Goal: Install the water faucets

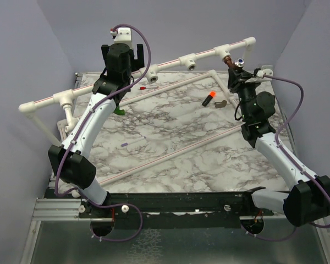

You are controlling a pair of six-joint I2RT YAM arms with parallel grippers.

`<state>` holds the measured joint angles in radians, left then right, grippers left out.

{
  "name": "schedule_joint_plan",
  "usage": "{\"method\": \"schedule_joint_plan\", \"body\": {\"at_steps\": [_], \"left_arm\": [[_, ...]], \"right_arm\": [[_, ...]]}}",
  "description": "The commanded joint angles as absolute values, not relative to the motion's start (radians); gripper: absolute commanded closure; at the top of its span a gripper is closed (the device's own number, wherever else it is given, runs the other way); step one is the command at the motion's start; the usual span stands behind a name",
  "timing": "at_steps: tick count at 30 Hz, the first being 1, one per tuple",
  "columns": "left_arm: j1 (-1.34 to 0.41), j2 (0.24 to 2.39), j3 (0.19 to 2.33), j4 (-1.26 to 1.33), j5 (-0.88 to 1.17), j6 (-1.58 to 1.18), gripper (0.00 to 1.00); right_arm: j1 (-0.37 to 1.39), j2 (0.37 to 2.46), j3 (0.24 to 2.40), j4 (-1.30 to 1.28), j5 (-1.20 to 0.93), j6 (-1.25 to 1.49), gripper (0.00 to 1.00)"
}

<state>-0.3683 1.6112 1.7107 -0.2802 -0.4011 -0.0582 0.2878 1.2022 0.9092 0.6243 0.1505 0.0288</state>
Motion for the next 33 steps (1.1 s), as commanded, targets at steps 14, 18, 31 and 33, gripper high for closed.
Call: {"method": "schedule_joint_plan", "body": {"at_steps": [14,18,31,33], "left_arm": [[-0.392,1.615,1.686,-0.363,-0.383,-0.040,0.04],[-0.395,1.614,1.685,-0.363,-0.383,-0.039,0.04],[-0.399,1.618,1.686,-0.364,-0.385,-0.037,0.04],[-0.399,1.619,1.688,-0.364,-0.386,-0.037,0.04]], "right_arm": [[0.304,1.208,0.854,0.454,0.196,1.170,0.99],[0.304,1.213,0.828,0.447,0.162,1.342,0.99],[0.304,1.183,0.815,0.375,0.147,1.430,0.99],[0.304,1.172,0.824,0.376,0.155,1.383,0.88]]}}
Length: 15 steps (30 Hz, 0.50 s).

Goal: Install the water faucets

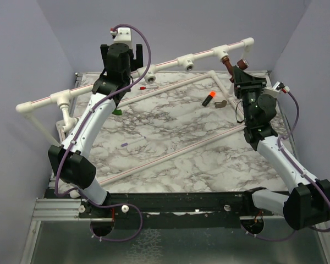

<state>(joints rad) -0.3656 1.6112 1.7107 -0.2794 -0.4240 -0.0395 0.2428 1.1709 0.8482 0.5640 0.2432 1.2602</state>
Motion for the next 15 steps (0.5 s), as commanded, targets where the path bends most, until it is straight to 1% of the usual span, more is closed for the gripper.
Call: {"method": "schedule_joint_plan", "body": {"at_steps": [1,4,6,7,11,13,15], "left_arm": [[-0.399,1.621,1.688,-0.364,-0.387,-0.035,0.04],[-0.400,1.621,1.688,-0.364,-0.388,-0.034,0.04],[-0.401,1.623,1.689,-0.364,-0.391,-0.032,0.04],[-0.400,1.624,1.689,-0.364,-0.390,-0.032,0.04],[-0.400,1.630,1.692,-0.364,-0.389,-0.032,0.04],[-0.401,1.629,1.692,-0.365,-0.387,-0.032,0.04],[-0.402,1.630,1.692,-0.365,-0.388,-0.032,0.04]], "right_arm": [[0.304,1.167,0.830,0.378,0.156,1.356,0.79],[0.304,1.150,0.835,0.385,0.159,1.293,0.54],[0.304,1.138,0.837,0.389,0.163,1.245,0.43],[0.304,1.132,0.840,0.384,0.167,1.221,0.39],[0.304,1.107,0.846,0.369,0.184,1.155,0.28],[0.304,1.097,0.848,0.355,0.201,1.134,0.25],[0.304,1.086,0.848,0.349,0.225,1.102,0.24]]}}
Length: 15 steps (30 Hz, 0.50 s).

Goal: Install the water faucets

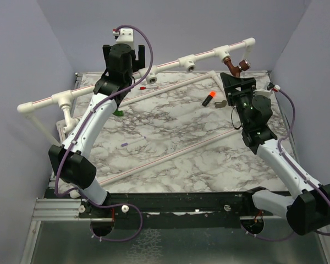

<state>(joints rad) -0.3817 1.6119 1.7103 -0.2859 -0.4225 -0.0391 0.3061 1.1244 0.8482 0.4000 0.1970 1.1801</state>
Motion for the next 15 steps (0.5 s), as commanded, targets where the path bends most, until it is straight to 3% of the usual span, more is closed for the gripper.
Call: {"method": "schedule_joint_plan", "body": {"at_steps": [1,15], "left_arm": [[-0.402,1.629,1.692,-0.365,-0.388,-0.032,0.04],[-0.403,1.628,1.691,-0.365,-0.390,-0.031,0.04]], "right_arm": [[0.304,1.082,0.854,0.340,0.235,1.086,0.24],[0.292,1.067,0.905,0.374,0.276,0.760,0.21]]}}
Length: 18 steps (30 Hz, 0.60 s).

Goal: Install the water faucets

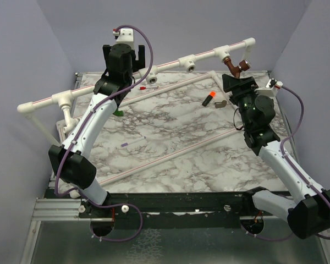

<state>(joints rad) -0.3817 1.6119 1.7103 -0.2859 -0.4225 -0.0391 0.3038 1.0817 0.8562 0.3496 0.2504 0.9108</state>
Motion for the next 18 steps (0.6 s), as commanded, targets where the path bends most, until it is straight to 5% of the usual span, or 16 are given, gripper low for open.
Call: {"method": "schedule_joint_plan", "body": {"at_steps": [1,18], "left_arm": [[-0.403,1.628,1.691,-0.365,-0.389,-0.031,0.04],[-0.405,1.629,1.691,-0.363,-0.391,-0.029,0.04]], "right_arm": [[0.288,1.071,0.912,0.376,0.269,0.748,0.21],[0.113,1.204,0.923,0.580,-0.122,0.845,0.40]]}}
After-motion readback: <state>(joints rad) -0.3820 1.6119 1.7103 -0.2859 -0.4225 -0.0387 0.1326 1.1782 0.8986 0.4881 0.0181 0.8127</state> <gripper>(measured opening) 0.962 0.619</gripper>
